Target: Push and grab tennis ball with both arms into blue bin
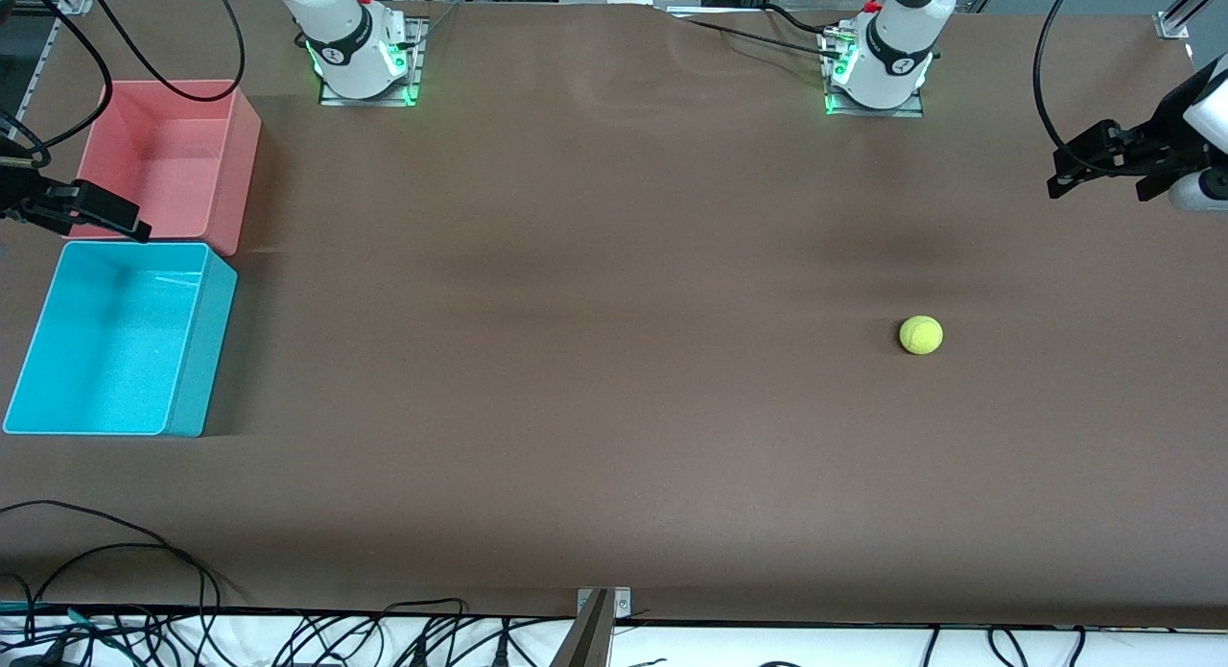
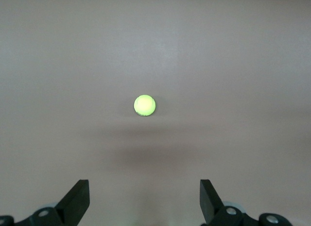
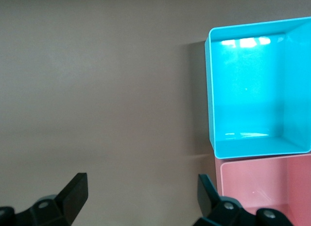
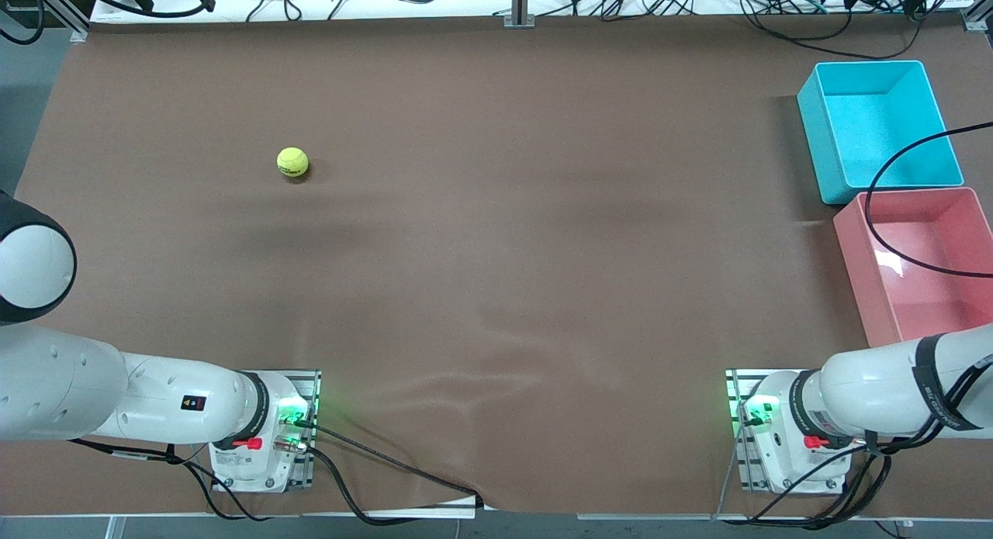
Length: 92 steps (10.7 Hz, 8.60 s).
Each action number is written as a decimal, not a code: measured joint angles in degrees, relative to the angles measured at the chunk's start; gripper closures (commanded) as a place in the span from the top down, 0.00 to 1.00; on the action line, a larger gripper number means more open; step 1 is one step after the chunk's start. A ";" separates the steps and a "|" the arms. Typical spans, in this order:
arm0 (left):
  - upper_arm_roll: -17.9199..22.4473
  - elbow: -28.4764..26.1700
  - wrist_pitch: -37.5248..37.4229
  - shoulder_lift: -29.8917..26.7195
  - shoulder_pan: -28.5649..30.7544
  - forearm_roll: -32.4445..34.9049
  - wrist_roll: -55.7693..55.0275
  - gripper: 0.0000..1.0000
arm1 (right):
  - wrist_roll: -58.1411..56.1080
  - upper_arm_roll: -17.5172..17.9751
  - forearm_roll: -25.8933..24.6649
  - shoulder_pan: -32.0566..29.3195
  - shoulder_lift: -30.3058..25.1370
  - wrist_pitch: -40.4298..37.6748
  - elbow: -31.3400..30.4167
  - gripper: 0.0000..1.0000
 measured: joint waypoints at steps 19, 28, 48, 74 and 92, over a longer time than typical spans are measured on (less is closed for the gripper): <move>-4.42 0.01 2.85 1.75 2.64 0.00 -3.24 1.00 | -0.01 -0.05 -0.01 -0.07 1.63 -1.21 -0.02 1.00; -4.40 0.01 2.90 1.87 2.80 0.01 -3.62 1.00 | -0.01 -0.08 -0.06 -0.14 1.63 -1.22 -0.02 1.00; -4.95 0.01 2.82 1.93 2.73 0.01 -3.82 1.00 | -0.02 -0.08 -0.09 -0.14 1.64 -1.23 -0.02 1.00; -4.84 -0.09 2.88 2.05 3.06 0.01 -3.83 1.00 | -0.08 -0.08 -0.09 -0.14 2.13 -1.27 -0.02 1.00; -0.51 -29.87 30.46 2.49 5.40 1.35 -3.69 0.95 | -0.23 -0.09 -0.09 -0.12 2.56 -1.28 -0.02 1.00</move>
